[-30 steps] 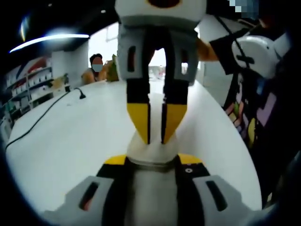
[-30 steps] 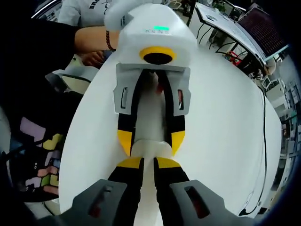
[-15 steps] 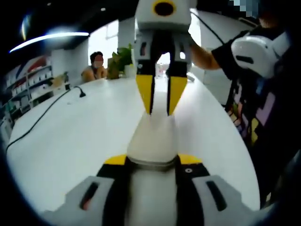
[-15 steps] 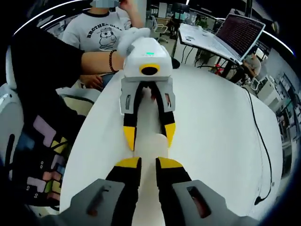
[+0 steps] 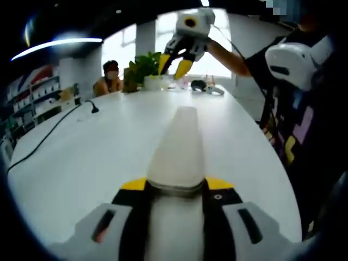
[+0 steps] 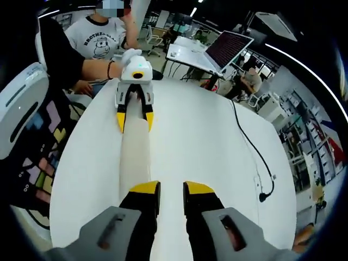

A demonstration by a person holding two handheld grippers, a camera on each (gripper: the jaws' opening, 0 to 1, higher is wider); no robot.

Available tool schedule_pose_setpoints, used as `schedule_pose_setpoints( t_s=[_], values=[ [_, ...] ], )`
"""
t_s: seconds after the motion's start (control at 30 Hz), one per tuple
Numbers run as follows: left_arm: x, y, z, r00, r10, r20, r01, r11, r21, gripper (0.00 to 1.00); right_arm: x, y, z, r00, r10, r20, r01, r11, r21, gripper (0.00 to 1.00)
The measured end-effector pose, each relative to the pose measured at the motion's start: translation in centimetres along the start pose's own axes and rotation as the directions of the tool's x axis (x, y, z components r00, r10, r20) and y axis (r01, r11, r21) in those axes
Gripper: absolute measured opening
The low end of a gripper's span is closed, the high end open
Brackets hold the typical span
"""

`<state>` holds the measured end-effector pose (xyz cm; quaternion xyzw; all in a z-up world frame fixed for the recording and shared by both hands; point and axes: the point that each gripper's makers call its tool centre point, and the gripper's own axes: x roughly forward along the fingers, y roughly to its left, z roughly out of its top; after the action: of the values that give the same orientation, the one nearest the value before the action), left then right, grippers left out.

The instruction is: Arrange the utensils inside the cutlery case until each visible utensil rests in its matching compartment.

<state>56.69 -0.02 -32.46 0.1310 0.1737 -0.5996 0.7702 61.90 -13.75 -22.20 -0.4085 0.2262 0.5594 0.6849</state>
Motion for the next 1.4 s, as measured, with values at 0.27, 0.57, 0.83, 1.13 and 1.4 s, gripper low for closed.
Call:
schedule_pose_setpoints(
  t_s=[0.27,0.57,0.83,1.13,1.4],
  values=[
    [-0.1,0.0,0.0,1.000,0.005,-0.007,-0.005,1.000,-0.001,0.40,0.5,2.0,-3.2,0.993,0.096,-0.070,-0.094,0.995,0.033,0.16],
    [-0.1,-0.1,0.0,1.000,0.003,-0.004,-0.003,1.000,-0.001,0.40,1.4,4.8,-5.8,0.954,0.247,-0.171,-0.239,0.969,0.065,0.16],
    [-0.2,-0.1,0.1,1.000,0.003,0.003,-0.003,1.000,-0.001,0.40,2.4,5.0,-6.5,0.942,0.255,-0.219,-0.247,0.967,0.066,0.15],
    [-0.1,-0.1,0.1,1.000,-0.004,0.009,0.004,1.000,0.003,0.39,2.8,5.2,-7.5,0.924,0.264,-0.276,-0.257,0.964,0.062,0.15],
    [-0.1,-0.1,0.2,1.000,-0.007,0.015,0.007,1.000,0.002,0.39,3.0,5.1,-7.6,0.911,0.286,-0.297,-0.262,0.958,0.120,0.15]
  ],
)
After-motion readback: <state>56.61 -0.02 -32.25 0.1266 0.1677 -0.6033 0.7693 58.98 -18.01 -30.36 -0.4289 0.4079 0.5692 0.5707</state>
